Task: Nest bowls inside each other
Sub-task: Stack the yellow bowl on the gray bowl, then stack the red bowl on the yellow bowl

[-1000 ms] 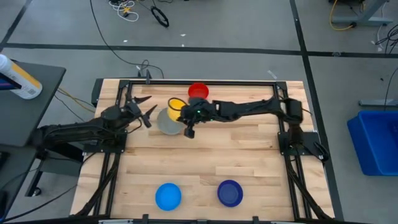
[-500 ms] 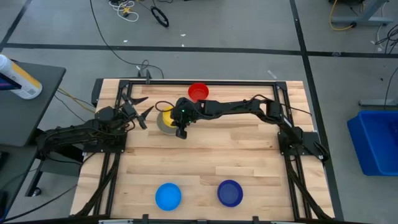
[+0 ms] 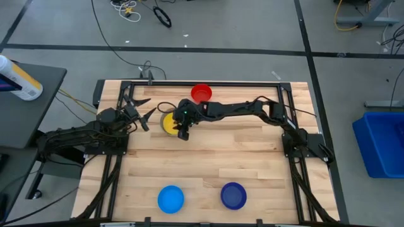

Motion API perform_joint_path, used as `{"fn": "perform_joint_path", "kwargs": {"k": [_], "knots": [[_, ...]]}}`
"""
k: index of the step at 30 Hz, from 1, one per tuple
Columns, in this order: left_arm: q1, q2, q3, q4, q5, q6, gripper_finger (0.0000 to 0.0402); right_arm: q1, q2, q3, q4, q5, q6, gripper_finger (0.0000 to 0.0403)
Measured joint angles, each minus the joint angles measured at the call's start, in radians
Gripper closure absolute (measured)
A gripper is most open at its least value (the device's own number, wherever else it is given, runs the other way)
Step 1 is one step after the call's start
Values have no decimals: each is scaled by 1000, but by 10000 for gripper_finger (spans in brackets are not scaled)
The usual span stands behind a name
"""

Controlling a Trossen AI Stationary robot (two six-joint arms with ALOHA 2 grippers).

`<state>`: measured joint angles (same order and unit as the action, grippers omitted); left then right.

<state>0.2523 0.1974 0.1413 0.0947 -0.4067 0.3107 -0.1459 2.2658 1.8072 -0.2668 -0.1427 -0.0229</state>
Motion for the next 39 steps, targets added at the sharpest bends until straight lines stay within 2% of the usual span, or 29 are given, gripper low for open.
{"fn": "perform_joint_path", "kwargs": {"k": [6, 11, 18, 20, 24, 26, 33, 39], "knots": [[0, 0, 0, -6, 0, 0, 169, 8, -3, 0, 9, 176, 1, 197], [0, 0, 0, -20, 0, 0, 169, 3, -31, 11, -68, 261, -75, 193], [0, 0, 0, -29, 2, 0, 169, -123, -117, 22, -342, 189, -88, 216], [0, 0, 0, -30, 5, 0, 169, -166, -143, 22, -393, 126, -95, 216], [0, 0, 0, -26, 12, -4, 169, -279, -156, 22, -450, -75, -88, 213], [0, 0, 0, -27, 20, -8, 169, -329, -155, 21, -460, -126, -72, 212], [0, 0, 0, -26, 27, -9, 169, -371, -147, 21, -492, -150, -80, 213], [0, 0, 0, -24, 33, -9, 169, -363, -129, 21, -483, -147, -65, 188]]}}
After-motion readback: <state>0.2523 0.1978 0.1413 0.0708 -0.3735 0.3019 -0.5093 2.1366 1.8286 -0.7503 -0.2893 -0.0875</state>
